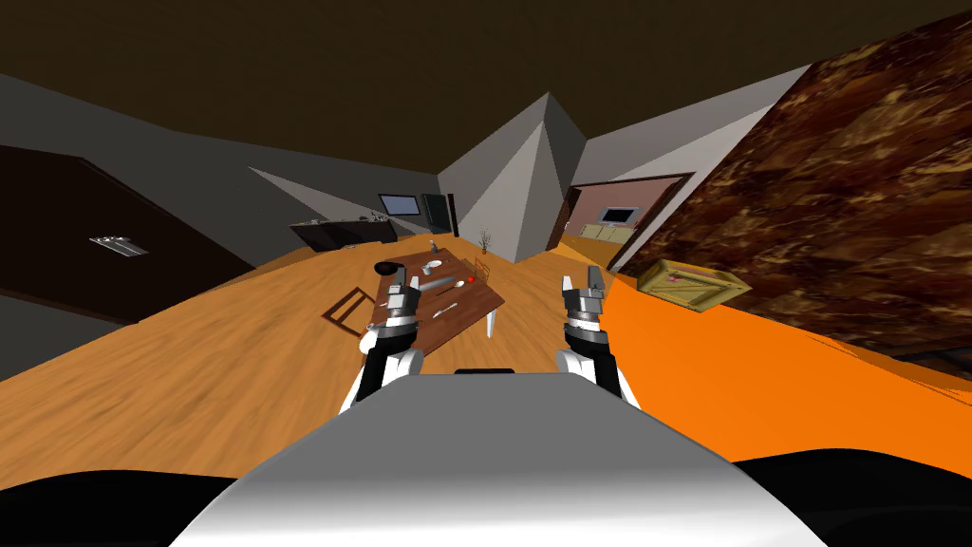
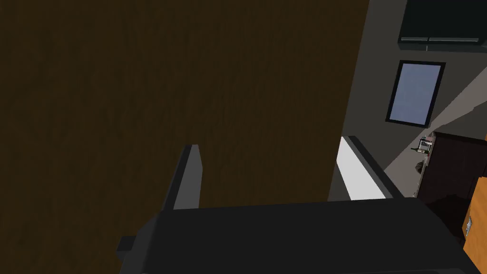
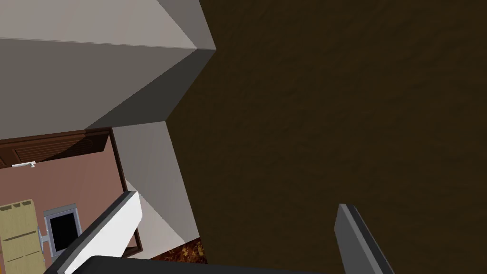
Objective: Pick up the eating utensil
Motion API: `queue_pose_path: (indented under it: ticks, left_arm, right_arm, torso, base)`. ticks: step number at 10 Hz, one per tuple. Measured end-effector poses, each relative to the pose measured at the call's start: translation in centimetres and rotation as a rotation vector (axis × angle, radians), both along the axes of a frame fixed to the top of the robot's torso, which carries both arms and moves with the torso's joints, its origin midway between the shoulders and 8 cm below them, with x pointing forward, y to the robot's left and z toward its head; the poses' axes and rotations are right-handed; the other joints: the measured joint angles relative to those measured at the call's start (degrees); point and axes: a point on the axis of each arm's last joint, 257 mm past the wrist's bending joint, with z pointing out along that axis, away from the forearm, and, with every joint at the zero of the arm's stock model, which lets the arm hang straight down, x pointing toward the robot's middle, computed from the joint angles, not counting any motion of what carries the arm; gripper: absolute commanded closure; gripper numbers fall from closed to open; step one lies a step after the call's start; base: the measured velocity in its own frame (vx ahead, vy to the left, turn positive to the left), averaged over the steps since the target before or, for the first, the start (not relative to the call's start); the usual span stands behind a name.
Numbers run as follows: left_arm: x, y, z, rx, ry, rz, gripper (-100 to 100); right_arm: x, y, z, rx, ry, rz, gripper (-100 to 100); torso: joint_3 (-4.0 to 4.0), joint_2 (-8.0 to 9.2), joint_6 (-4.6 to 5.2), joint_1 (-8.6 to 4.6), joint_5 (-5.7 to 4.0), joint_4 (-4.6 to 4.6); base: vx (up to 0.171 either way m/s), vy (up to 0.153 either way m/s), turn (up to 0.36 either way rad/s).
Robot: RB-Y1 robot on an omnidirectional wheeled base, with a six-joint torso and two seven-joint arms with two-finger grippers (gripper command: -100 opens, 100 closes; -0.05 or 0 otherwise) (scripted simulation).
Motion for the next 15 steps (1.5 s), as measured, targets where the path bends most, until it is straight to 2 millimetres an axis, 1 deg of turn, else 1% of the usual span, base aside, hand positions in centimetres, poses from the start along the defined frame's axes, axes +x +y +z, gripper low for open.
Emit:
queue_pose_path:
  ticks: [2,4,8,9,10,15]
  left_arm:
    - [0.9,0.3,-1.6,0.031,0.056,-0.010,-100]
    - [2.5,0.8,-3.8,0.050,0.128,-0.011,-100]
    - [4.6,2.1,-6.5,0.060,0.222,-0.001,-100]
    - [5.7,2.9,-7.4,0.062,0.258,0.006,-100]
    - [6.5,3.9,-9.0,0.061,0.307,0.015,-100]
    - [8.1,6.2,-13.7,0.048,0.453,0.043,-100]
  right_arm:
    - [0.0,0.0,0.0,0.000,0.000,0.000,0]
    - [0.0,0.0,0.0,0.000,0.000,0.000,0]
    - [0.0,0.0,0.0,0.000,0.000,0.000,0]
    - [0.0,0.0,0.0,0.000,0.000,0.000,0]
    - [0.0,0.0,0.0,0.000,0.000,0.000,0]
    - [0.0,0.0,0.0,0.000,0.000,0.000,0]
  torso:
    - [-0.01,-0.01,0.00,0.01,0.00,0.00]
    - [-0.01,-0.01,-0.01,0.01,0.01,-0.01]
    - [0.00,-0.01,0.00,0.02,0.01,0.00]
    - [-0.01,-0.01,0.00,0.04,0.01,0.00]
    - [0.00,0.01,-0.01,0.05,0.02,0.00]
    - [0.01,0.02,0.00,0.02,0.01,0.00]
  base:
    - [0.000,-0.003,0.031]
    - [-0.002,-0.001,0.022]
    - [-0.004,0.002,0.040]
    - [-0.011,0.006,0.073]
    - [-0.008,0.004,0.018]
    - [-0.007,0.005,0.039]
